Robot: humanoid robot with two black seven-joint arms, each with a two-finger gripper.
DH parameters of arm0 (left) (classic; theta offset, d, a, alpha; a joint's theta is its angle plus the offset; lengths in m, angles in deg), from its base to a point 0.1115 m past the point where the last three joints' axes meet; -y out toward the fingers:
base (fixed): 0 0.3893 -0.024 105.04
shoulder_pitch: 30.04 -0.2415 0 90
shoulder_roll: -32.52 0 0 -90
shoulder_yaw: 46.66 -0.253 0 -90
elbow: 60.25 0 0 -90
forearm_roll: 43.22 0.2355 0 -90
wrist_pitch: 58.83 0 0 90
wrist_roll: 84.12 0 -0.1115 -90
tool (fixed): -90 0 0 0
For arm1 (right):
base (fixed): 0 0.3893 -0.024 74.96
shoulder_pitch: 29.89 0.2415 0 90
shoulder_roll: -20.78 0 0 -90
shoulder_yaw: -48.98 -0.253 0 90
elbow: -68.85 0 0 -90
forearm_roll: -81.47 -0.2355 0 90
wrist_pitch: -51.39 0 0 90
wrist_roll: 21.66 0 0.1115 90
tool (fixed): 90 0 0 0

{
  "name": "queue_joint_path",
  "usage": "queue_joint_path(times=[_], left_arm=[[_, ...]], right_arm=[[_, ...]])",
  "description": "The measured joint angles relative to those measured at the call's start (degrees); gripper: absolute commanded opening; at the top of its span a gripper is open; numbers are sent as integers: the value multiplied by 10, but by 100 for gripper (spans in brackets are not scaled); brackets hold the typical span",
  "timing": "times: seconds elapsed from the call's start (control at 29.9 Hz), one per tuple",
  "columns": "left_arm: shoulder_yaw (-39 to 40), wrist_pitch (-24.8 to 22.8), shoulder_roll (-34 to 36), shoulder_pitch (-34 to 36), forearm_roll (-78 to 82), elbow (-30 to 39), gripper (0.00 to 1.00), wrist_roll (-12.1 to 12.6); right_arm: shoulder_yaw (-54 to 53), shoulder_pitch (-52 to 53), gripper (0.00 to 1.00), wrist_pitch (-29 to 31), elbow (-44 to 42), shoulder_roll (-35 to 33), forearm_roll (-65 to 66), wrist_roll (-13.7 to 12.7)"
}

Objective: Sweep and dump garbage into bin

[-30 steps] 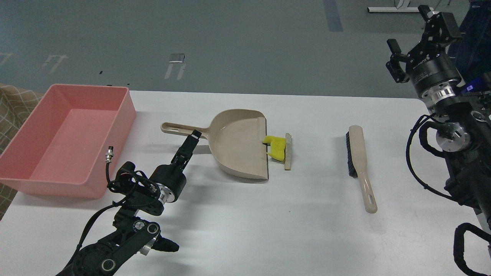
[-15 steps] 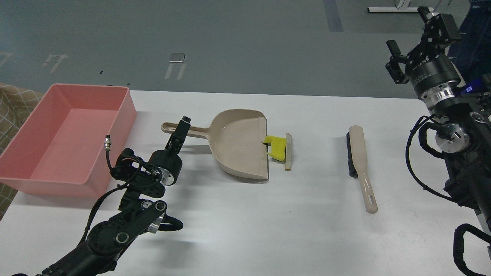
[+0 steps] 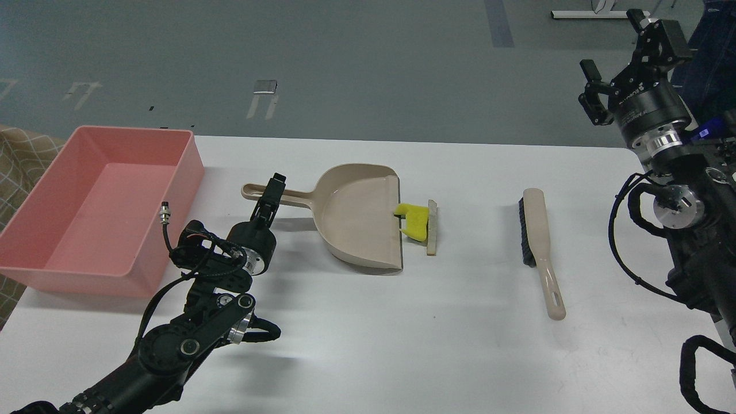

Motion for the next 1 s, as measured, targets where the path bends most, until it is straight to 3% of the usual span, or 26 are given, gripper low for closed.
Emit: queue_joint_path(times=[0.2, 0.3, 0.53, 0.67, 0.8, 0.87, 1.0], left_arm=[[2, 3, 0, 5, -2, -7, 83, 1], [2, 8, -1, 10, -3, -16, 77, 1], [-2, 10, -2, 18, -9, -19, 53, 0], [-3, 10, -2, 19, -9, -19, 25, 1], [-3, 10, -3, 19, -9, -19, 5, 2], [-3, 10, -3, 19, -9, -19, 0, 2], [-3, 9, -2, 20, -9, -18, 0, 1]], right_arm=[[0, 1, 100, -1, 0, 1, 0, 0], [0, 1, 100, -1, 0, 1, 0, 0], [0, 1, 100, -1, 0, 1, 0, 0], [0, 2, 100, -1, 0, 0, 0, 0], [0, 3, 100, -1, 0, 0, 0, 0], [0, 3, 100, -1, 0, 0, 0, 0], [0, 3, 100, -1, 0, 0, 0, 0]])
